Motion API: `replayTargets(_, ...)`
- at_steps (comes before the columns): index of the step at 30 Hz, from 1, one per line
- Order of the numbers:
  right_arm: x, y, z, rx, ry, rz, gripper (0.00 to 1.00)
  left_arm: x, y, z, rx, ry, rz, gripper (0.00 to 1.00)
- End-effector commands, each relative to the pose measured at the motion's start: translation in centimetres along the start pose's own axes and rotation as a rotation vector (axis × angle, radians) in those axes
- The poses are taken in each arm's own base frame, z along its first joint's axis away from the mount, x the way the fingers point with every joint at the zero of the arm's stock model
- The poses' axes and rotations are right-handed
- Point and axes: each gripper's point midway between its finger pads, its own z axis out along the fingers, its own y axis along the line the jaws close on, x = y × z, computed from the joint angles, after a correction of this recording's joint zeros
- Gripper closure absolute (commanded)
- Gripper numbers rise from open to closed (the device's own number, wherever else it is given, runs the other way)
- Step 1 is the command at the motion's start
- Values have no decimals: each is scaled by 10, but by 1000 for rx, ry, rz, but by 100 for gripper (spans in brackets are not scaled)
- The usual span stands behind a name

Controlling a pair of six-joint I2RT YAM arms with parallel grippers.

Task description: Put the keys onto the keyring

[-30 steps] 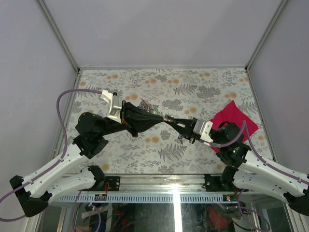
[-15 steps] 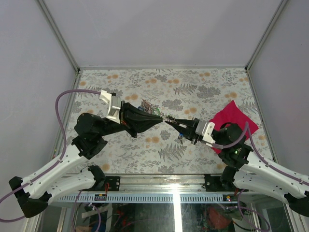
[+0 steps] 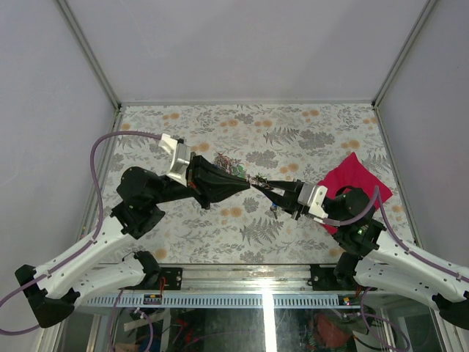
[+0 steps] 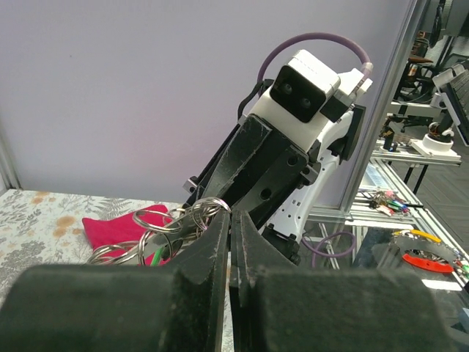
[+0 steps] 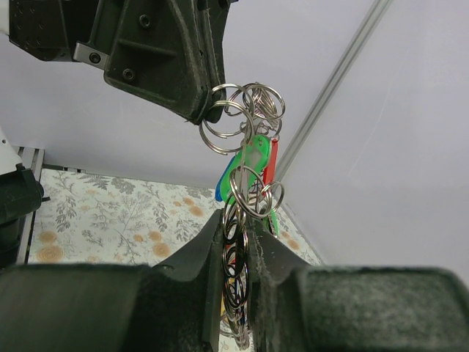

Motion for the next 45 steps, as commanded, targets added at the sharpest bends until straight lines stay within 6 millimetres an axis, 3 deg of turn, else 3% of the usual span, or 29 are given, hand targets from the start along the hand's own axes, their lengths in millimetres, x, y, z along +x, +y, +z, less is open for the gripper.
replayTargets(1, -43, -20, 4, 64, -121, -38, 91, -7, -14, 4, 81, 7, -14, 100)
replayTargets(29, -42, -18, 5, 55, -112, -25, 89, -1, -9, 5, 66, -4, -37, 100)
replayTargets(37, -42, -17, 5, 52, -113, -22, 89, -4, -11, 4, 70, -7, -32, 87)
replayTargets(45, -41, -18, 4, 54, -110, -22, 89, -5, -13, 4, 78, -10, -30, 86)
